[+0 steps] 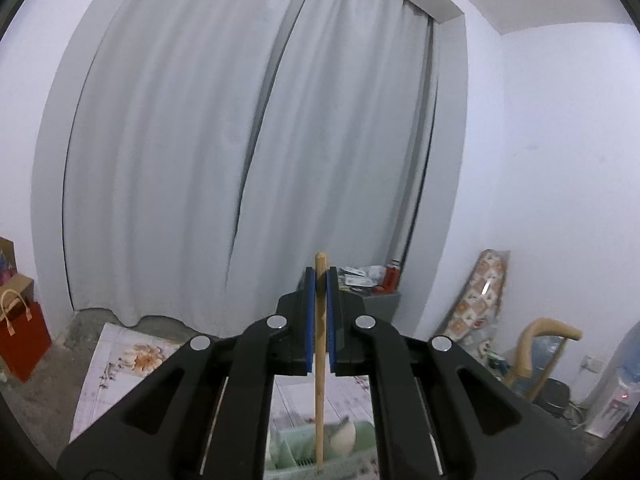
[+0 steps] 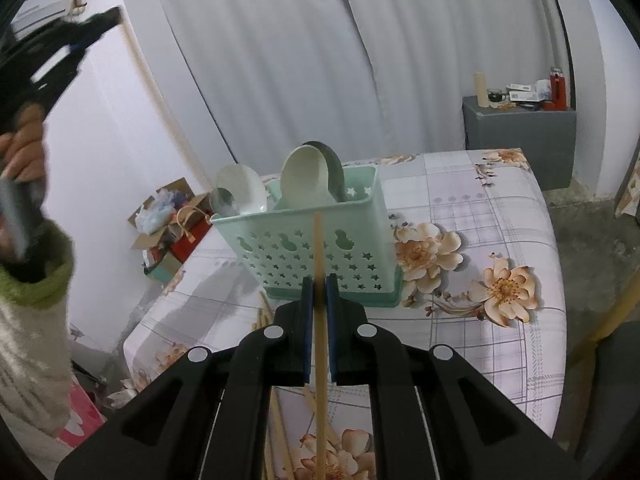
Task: Organize utensils
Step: 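Lower the left tool's chopstick into the green holder and open it, then lower the right tool's chopstick into the green holder and open it, then move both open tools back down to the chopstick pile, then close the left tool on one wooden chopstick, then close the right tool on a chopstick while the left tool holds its chopstick, then carry both chopsticks up over the green holder with both tools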
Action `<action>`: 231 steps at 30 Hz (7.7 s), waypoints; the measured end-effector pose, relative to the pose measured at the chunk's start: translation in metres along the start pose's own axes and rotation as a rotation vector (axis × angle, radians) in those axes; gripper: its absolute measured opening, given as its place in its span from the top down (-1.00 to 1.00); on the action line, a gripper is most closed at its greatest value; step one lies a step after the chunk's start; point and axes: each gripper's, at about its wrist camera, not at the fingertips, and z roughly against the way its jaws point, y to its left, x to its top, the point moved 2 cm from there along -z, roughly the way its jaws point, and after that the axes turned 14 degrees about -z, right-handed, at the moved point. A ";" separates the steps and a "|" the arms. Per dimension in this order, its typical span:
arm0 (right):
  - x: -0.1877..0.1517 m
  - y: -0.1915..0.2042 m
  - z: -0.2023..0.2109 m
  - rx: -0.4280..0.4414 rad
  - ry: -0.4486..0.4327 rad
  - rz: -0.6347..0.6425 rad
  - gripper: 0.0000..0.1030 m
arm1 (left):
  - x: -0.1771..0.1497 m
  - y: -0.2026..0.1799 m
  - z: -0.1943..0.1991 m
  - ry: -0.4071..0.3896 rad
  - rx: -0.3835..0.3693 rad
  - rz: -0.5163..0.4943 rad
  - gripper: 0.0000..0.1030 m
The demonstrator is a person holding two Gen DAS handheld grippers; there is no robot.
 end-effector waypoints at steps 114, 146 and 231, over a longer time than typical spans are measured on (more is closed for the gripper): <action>-0.058 -0.016 -0.038 -0.056 0.122 -0.062 0.01 | -0.324 -0.048 0.030 0.788 -0.044 0.045 0.58; -0.068 -0.007 -0.048 -0.063 0.162 -0.053 0.01 | -0.321 -0.064 0.013 0.768 -0.015 0.023 0.35; -0.039 0.019 -0.120 -0.216 0.239 0.201 0.87 | -0.314 0.006 -0.020 0.885 0.035 -0.037 0.90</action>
